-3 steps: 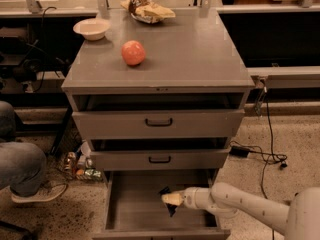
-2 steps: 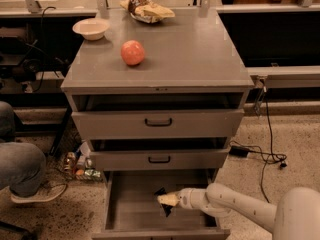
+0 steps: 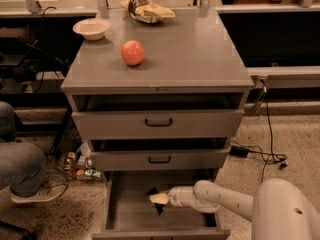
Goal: Place rxbar blueberry into bottom drawer
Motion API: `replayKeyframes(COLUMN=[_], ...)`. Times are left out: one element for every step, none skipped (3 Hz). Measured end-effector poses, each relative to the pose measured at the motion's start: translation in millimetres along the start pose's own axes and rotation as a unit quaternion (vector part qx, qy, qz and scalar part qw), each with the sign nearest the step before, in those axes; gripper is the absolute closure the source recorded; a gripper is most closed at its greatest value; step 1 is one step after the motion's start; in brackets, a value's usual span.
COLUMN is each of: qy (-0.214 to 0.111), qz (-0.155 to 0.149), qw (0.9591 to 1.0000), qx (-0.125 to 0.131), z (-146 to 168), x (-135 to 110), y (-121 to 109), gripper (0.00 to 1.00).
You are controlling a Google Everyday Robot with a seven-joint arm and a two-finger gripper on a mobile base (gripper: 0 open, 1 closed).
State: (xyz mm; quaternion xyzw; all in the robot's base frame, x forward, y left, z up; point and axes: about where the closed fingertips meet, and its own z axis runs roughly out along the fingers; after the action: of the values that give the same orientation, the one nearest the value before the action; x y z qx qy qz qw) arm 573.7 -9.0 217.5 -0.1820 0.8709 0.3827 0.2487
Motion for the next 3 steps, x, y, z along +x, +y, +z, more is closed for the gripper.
replayKeyframes(qy=[0.017, 0.031, 0.039], qz=[-0.012, -0.019, -0.014], qw=[0.9998, 0.9993, 0.9990], qx=[-0.002, -0.004, 0.015], z=[22, 37, 33], x=[0, 1, 6], y=[3, 6, -1], gripper=[0.38, 0.15, 0.00])
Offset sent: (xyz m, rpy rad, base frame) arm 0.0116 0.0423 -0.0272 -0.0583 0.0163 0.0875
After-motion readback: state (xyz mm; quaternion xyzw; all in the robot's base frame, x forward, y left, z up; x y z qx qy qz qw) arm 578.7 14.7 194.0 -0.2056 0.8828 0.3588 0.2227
